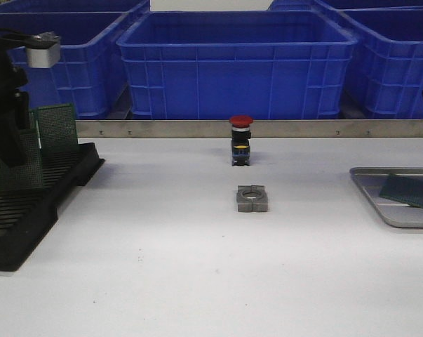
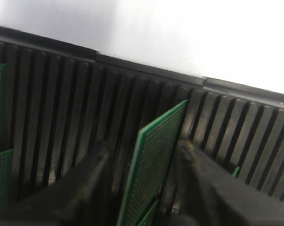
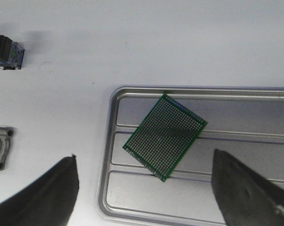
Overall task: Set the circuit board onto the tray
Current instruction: 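Grasp another green board in the black rack with the left gripper and lift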
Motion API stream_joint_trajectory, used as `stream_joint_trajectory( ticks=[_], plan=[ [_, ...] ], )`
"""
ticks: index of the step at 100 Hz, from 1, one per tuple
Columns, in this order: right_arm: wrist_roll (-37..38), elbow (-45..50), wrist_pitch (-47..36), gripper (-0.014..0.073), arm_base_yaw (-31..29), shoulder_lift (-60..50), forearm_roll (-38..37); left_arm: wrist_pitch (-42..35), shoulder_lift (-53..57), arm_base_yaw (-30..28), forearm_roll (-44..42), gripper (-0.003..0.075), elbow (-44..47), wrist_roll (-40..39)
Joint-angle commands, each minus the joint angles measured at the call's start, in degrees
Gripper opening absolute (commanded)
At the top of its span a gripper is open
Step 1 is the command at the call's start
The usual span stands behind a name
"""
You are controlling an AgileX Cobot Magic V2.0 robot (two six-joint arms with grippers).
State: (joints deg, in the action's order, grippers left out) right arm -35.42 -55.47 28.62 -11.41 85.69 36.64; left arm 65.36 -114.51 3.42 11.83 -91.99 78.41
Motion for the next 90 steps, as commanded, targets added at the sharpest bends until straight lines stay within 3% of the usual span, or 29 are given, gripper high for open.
stream_joint_trajectory(
  ticks=[1, 10, 25, 53, 90],
  plan=[
    [-0.24, -1.52, -1.89, 0.0589, -0.19, -2.38, 1.09, -0.03, 3.05, 0.03, 1.51, 0.0123, -1.51, 0.76],
    [-0.24, -1.52, -1.89, 0.0589, -0.19, -2.38, 1.09, -0.03, 3.05, 0.03, 1.51, -0.0019, -1.8, 0.76],
    [-0.24, -1.52, -2.12, 0.0589, -0.19, -2.38, 1.09, 0.28, 3.05, 0.03, 1.63, -0.002, -2.09, 0.76],
    [-0.24, -1.52, -2.08, 0.0589, -0.19, -2.38, 1.04, 7.93, 3.05, 0.14, 7.31, -0.002, -9.13, 1.34],
    [-0.99, -1.52, -1.23, 0.0589, -0.13, -2.38, 1.04, 7.81, 6.36, 1.32, 13.2, -0.002, -11.65, 1.23]
  ],
)
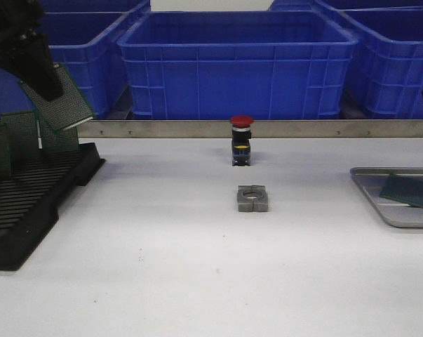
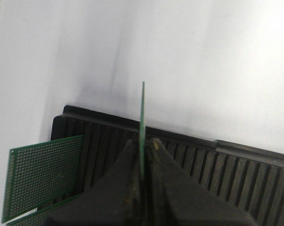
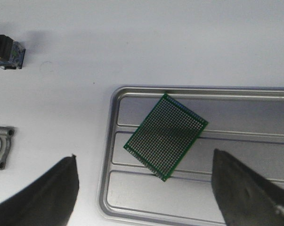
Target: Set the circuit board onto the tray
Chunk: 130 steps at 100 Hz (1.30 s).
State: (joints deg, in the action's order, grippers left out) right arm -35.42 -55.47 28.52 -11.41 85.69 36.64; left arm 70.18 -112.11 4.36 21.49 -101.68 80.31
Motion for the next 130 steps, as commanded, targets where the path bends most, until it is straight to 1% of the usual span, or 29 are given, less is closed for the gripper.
stream_joint_trajectory(
  ticks=[1, 11, 19, 31, 40, 49, 61, 71, 78, 87, 97, 115, 130],
  plan=[
    [-1.28, -1.52, -1.14, 0.0589, -0.06, -2.38, 1.04, 2.99, 4.0, 0.38, 3.9, -0.002, -1.96, -0.67],
    [-3.85, -1.52, -0.63, 0.0589, 1.15, -2.49, 1.41, 2.99, 4.26, 0.38, 8.77, -0.002, -1.96, -0.67],
    [-7.01, -1.52, -0.41, 0.0589, 4.33, -2.88, 2.1, 2.99, 4.39, 0.82, 13.11, -0.002, -1.96, -0.44],
    [-15.55, -1.52, -0.41, 0.0589, 10.96, -3.46, 5.17, 2.99, 4.63, 3.21, 14.26, -0.002, -1.96, -0.13],
    [-24.34, -1.52, 0.53, 0.0589, 16.65, -3.53, 8.17, 2.99, 4.63, 6.11, 14.26, -0.002, -1.96, -0.13],
    [-32.43, -1.52, 2.59, 0.0589, 21.58, -3.53, 12.7, 2.99, 4.63, 9.23, 14.26, -0.002, -1.96, -0.13],
    [-43.21, -1.52, 2.87, 0.0589, 26.55, -3.53, 21.98, 2.99, 4.63, 12.79, 14.37, -0.002, -1.96, -0.13],
    [-52.46, -1.52, 2.73, 0.0589, 28.94, -3.43, 28.55, 2.99, 4.63, 15.33, 14.88, -0.002, -1.96, -0.13],
    [-56.67, -1.52, 2.61, 0.0589, 29.43, -3.43, 32.09, 2.99, 4.63, 16.95, 15.01, -0.002, -1.96, -0.13],
    [-59.82, -1.52, 2.81, 0.0589, 29.43, -3.43, 35.65, 2.99, 4.63, 18.74, 15.93, -0.002, -1.96, -0.13],
    [-62.8, -1.52, 2.99, 0.0589, 29.43, -3.25, 36.32, 2.99, 4.63, 20.32, 17.77, -0.002, -1.96, -0.13],
    [-62.93, -1.52, 3.75, 0.0589, 29.43, -2.09, 36.32, 2.99, 4.63, 22.52, 18.67, -0.002, -1.96, -0.13],
    [-62.93, -1.52, 3.75, 0.0587, 29.43, -0.31, 36.32, 2.99, 4.63, 23.09, 20.3, -0.002, -1.96, -0.13]
  ],
)
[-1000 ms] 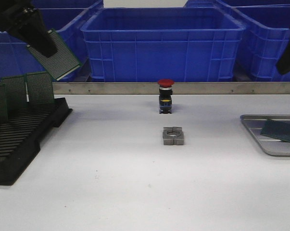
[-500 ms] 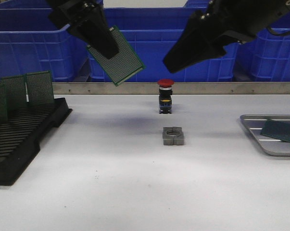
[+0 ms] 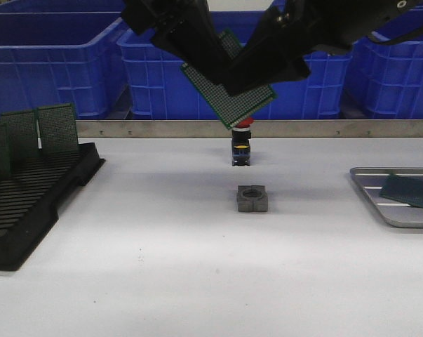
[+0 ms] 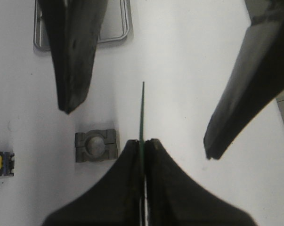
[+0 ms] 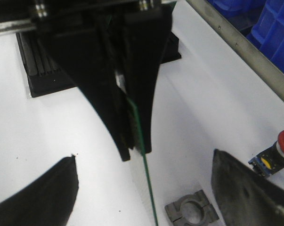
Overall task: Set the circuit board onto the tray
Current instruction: 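Grasp the second board with the right gripper, then open the left gripper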
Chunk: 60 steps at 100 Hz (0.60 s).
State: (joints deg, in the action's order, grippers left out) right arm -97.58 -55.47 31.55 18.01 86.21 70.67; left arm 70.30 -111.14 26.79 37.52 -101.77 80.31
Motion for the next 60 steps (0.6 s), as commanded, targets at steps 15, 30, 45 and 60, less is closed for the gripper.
stream_joint_trajectory(
  ticks=[15, 30, 45, 60],
  plan=[
    [-0.71, -1.52, 0.23, 0.0435, 0.02, 0.84, 2.35, 2.87, 3.66, 0.67, 4.51, -0.002, -1.87, -0.13],
    [-0.66, -1.52, -0.04, 0.0094, 0.02, 1.4, 2.34, 2.87, 3.66, 0.67, 4.59, -0.002, -1.87, -0.13],
    [-0.66, -1.52, -0.05, -0.0062, 0.02, 1.4, 2.34, 2.87, 3.66, 0.67, 4.59, -0.0019, -1.87, -0.13],
    [0.06, -1.52, -0.05, -0.0062, 0.02, 1.4, 2.36, 2.87, 3.66, 0.55, 4.59, 0.01, -1.87, -0.13]
  ],
)
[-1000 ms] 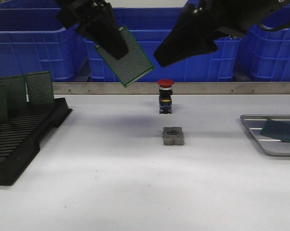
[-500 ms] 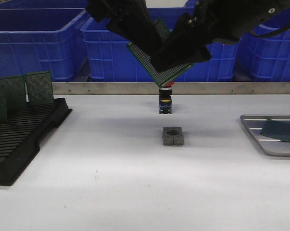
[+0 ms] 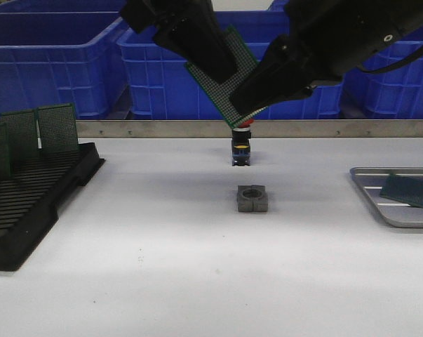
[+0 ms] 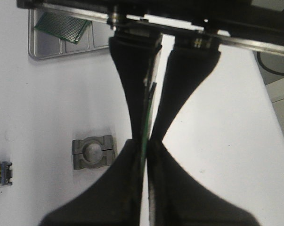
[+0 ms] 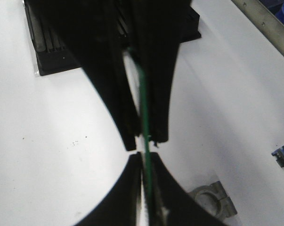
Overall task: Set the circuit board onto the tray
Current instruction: 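Grasp the second board with the right gripper, then open the left gripper, then lower the second board onto the metal tray with the right gripper and release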
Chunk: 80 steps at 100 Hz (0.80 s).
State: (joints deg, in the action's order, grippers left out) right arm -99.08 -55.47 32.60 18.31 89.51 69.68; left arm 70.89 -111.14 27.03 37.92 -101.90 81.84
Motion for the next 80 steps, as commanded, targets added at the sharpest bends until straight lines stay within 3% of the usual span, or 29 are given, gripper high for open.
stream_joint_trajectory(
  ticks=[1, 14, 24, 57, 80],
  plan=[
    [1.79, -1.52, -1.1, -0.0062, -0.29, -1.9, 3.35, 2.28, 3.66, 0.31, 4.18, 0.0113, -1.74, -1.66],
    [6.58, -1.41, -1.09, -0.0062, -0.78, -1.9, 3.35, 2.28, 3.66, 0.31, 4.18, 0.0404, -1.74, -1.66],
    [13.56, -1.41, -0.66, -0.0062, -2.19, -1.9, 3.3, 1.96, 3.66, 0.31, 2.31, 0.0526, -1.74, -1.66],
    [30.28, -1.17, 4.94, -0.0062, -15.33, -1.9, -2.15, 2.05, 3.66, -1.49, 0.74, 0.0526, -1.84, -2.23],
    [31.38, 3.6, 3.9, -0.0062, -28.08, -0.5, -5.53, 2.19, 3.66, -1.87, 0.74, 0.0526, -1.84, -2.23]
  ],
)
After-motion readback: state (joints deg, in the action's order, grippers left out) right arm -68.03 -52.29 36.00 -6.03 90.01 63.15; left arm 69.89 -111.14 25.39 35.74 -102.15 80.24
